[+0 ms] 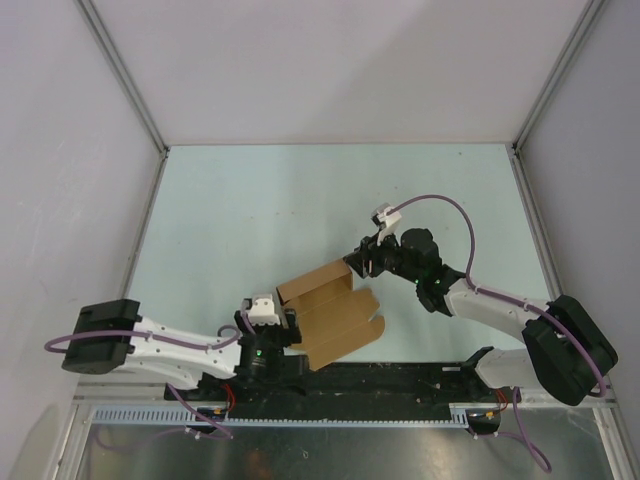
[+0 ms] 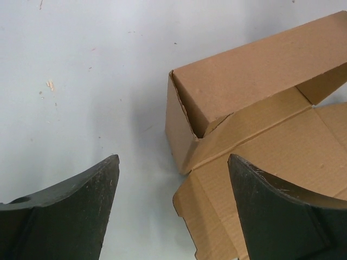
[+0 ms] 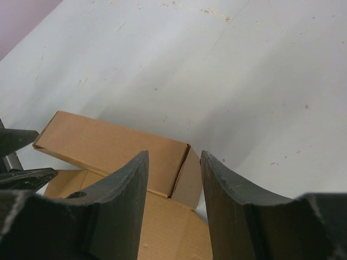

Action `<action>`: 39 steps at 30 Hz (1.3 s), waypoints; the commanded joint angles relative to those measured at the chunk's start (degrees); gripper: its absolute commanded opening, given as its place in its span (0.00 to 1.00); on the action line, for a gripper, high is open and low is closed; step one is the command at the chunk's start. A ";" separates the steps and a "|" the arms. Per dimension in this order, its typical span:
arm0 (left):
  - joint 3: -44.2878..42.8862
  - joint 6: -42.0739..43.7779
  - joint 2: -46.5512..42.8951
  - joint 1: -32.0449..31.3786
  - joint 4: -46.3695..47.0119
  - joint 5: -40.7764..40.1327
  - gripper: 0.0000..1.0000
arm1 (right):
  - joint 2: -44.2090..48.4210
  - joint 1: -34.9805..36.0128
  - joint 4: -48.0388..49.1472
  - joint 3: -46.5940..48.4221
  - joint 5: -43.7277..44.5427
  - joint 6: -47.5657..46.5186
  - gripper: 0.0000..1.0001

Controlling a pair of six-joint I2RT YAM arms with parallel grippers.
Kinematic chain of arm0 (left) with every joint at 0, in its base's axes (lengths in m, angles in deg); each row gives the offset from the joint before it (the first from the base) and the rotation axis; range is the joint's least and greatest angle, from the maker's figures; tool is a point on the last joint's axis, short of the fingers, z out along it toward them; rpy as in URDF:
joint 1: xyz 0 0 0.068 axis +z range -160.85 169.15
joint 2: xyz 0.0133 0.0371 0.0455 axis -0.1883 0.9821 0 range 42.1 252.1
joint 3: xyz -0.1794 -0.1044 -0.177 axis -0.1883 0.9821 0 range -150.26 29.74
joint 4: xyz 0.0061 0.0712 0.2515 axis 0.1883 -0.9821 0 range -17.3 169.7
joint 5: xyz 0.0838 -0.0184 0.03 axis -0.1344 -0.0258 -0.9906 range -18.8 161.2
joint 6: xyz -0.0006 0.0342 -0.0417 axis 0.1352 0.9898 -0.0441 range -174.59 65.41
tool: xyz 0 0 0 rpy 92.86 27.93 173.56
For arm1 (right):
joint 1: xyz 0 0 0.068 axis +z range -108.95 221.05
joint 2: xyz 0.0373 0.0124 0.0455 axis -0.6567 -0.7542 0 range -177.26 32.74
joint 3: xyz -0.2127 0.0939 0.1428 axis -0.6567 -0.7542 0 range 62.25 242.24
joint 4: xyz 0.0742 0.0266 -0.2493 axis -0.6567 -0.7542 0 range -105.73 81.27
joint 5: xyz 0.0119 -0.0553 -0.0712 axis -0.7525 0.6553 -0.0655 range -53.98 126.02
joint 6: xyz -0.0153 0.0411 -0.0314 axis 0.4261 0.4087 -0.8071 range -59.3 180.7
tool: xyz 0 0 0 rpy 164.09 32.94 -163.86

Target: Fold the paper box

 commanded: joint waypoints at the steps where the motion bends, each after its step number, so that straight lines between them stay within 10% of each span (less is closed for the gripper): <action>1: 0.57 -4.69 3.84 -0.27 3.28 -5.63 0.86 | 1.40 -0.05 0.81 2.43 -0.13 -1.29 0.48; 12: 1.62 1.60 7.55 1.13 12.32 -5.82 0.85 | 0.61 -0.14 0.90 2.43 -0.48 -1.55 0.48; 18: 15.05 44.33 -0.97 7.54 61.36 4.20 0.78 | 0.78 -0.14 0.90 2.43 -0.66 -1.47 0.48; 39: 13.76 50.06 10.62 13.61 69.29 3.42 0.71 | -2.29 -0.93 2.83 2.43 -3.82 -1.03 0.48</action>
